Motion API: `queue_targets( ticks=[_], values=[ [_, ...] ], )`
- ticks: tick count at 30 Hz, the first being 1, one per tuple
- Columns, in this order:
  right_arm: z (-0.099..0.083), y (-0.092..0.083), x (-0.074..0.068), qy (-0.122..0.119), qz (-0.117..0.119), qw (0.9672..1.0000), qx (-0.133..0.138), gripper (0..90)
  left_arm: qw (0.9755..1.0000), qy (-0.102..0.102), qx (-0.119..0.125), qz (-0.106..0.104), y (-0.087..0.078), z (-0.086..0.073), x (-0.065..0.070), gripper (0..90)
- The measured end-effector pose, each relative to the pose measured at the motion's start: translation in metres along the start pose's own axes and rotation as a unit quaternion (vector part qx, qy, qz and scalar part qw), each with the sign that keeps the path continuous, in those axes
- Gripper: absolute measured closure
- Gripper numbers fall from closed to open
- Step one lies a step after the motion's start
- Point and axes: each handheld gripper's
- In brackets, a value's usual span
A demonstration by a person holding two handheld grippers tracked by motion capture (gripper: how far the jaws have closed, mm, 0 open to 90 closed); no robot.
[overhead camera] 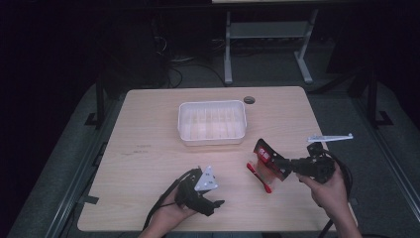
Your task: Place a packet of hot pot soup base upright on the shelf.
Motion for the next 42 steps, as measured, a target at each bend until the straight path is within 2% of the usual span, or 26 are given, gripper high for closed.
queue_targets(
  ticks=[4,9,13,22,26,31,38,42],
  values=[
    [0.008,-0.001,-0.005,0.009,0.007,0.9999,0.002,89.6,0.9999,-0.009,-0.002,0.01,-0.011,-0.015,-0.002,21.7],
    [0.023,0.001,-0.014,0.014,-0.001,0.9999,0.008,89.5,0.9991,-0.036,0.01,0.017,-0.022,-0.033,-0.007,21.7],
    [0.035,0.007,-0.021,0.014,-0.012,0.9998,0.005,89.5,0.9986,-0.046,0.011,0.025,-0.03,-0.045,-0.011,21.6],
    [0.067,0.027,-0.033,0.024,-0.007,0.9996,0.012,89.4,0.9966,-0.069,0.016,0.041,-0.043,-0.064,-0.021,20.0],
    [0.083,0.035,-0.039,0.021,-0.011,0.9996,0.016,89.4,0.9955,-0.072,0.026,0.056,-0.052,-0.069,-0.024,20.0],
    [0.102,0.045,-0.05,0.011,-0.027,0.9994,0.017,89.4,0.9939,-0.084,0.03,0.065,-0.055,-0.074,-0.027,20.0],
    [0.129,0.059,-0.065,-0.001,-0.059,0.998,0.025,89.4,0.994,-0.083,0.029,0.066,-0.054,-0.075,-0.028,20.0],
    [0.143,0.071,-0.065,0.004,-0.075,0.9969,0.025,89.4,0.9939,-0.081,0.027,0.07,-0.054,-0.076,-0.028,20.0]
  ],
)
Point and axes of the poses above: each handheld gripper's, and its own axes: y roughly forward along the jaws, z roughly out of its top, x roughly to its right, and after that the axes turned 4 degrees about y, right-handed
